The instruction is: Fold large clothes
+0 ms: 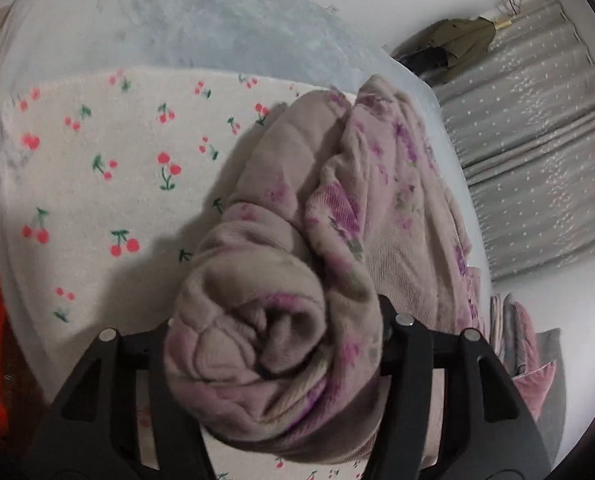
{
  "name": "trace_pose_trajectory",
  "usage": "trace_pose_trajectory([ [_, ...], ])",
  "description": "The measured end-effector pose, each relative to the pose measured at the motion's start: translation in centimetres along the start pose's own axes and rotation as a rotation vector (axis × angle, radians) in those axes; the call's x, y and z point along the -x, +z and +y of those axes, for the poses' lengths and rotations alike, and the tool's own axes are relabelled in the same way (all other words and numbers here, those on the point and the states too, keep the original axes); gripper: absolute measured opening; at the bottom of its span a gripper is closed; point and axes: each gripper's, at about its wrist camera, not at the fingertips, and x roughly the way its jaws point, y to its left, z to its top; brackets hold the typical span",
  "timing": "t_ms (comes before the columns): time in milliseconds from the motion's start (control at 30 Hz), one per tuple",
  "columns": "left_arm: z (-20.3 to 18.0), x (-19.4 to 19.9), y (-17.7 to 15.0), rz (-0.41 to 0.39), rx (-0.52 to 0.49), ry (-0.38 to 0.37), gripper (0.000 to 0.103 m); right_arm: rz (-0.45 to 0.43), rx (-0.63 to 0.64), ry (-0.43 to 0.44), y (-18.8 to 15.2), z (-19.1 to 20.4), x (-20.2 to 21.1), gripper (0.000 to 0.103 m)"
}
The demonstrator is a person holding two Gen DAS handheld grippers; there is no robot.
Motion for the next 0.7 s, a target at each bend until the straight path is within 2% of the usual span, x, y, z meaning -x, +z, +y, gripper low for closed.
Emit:
trace_pose_trajectory([
  [100,-2.1,0.7,0.1,-0.024,-0.055,0.065,0.068,0.043,-0.012,0.024,0.0,-1.5,1.0,0.071],
  [200,-3.3,2.2,0.6,-0.066,-0.078,0.133,0.076,0.053,0.037,-0.013,0.9,-0.7,3.4,0.073],
  [267,-3.5,3.7,0.6,-0.128,-0.116,0.192,0.080,0.030,0.088,-0.039,1.6,0.4,5.5,0.073],
  [300,-2.4,4.5,-0.1,-0.160,-0.142,0.220,0.082,0.025,0.117,-0.045,2.0,0.8,6.4,0.073],
  [367,-3.9,5.7,-1.2,-0.225,-0.218,0.275,0.084,0.028,0.171,-0.054,1.7,1.3,8.9,0.073],
  [433,-5.1,6.4,-2.0,-0.266,-0.269,0.313,0.091,0.036,0.236,-0.082,1.9,2.2,10.4,0.076],
  [500,-6.0,6.8,-3.5,-0.273,-0.323,0.347,0.102,0.043,0.346,-0.150,1.8,3.5,11.7,0.081],
  [700,-10.0,6.0,-10.3,-0.226,-0.525,0.409,0.102,0.078,0.626,-0.265,-3.5,5.2,14.4,0.084],
])
